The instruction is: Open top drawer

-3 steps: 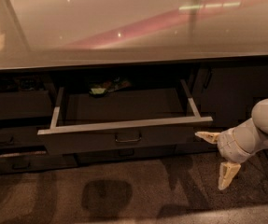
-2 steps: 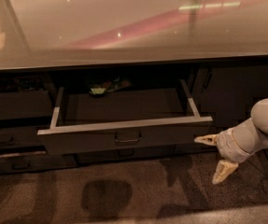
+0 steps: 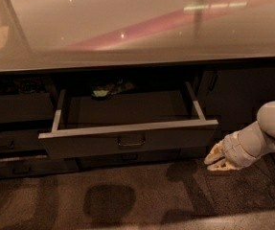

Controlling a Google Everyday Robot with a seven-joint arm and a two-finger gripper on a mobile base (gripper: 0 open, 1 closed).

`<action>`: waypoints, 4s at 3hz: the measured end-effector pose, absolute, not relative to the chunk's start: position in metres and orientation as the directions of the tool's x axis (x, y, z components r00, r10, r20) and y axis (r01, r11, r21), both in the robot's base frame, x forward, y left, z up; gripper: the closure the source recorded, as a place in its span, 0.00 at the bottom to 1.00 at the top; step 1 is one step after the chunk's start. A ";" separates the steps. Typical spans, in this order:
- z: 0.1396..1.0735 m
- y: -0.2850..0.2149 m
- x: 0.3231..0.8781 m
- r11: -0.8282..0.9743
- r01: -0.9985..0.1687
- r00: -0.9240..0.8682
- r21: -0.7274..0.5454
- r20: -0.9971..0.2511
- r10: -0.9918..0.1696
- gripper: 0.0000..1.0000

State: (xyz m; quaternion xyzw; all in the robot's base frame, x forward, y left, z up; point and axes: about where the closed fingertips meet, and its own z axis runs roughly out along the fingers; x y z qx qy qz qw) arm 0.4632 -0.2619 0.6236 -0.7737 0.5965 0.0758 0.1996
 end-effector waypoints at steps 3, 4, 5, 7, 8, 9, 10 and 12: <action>0.716 -0.242 0.465 -0.210 -0.923 0.308 -0.322 -0.292 -0.905 1.00; 0.718 -0.254 0.490 -0.156 -0.943 0.242 -0.294 -0.284 -0.928 1.00; 0.729 -0.268 0.542 -0.071 -0.962 0.137 -0.263 -0.244 -0.960 1.00; 0.720 -0.274 0.551 -0.041 -0.975 0.099 -0.216 -0.265 -0.959 1.00; 0.735 -0.226 0.569 -0.090 -0.978 0.136 -0.190 -0.245 -0.960 1.00; 0.751 -0.166 0.589 -0.166 -0.971 0.201 -0.172 -0.208 -0.957 1.00; 0.750 -0.166 0.589 -0.166 -0.971 0.200 -0.172 -0.208 -0.957 1.00; 0.682 -0.209 0.601 -0.111 -0.985 0.137 -0.132 -0.212 -0.968 1.00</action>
Offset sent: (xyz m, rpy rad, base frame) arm 0.0033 0.0280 0.1420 -0.0468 -0.1798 -0.0179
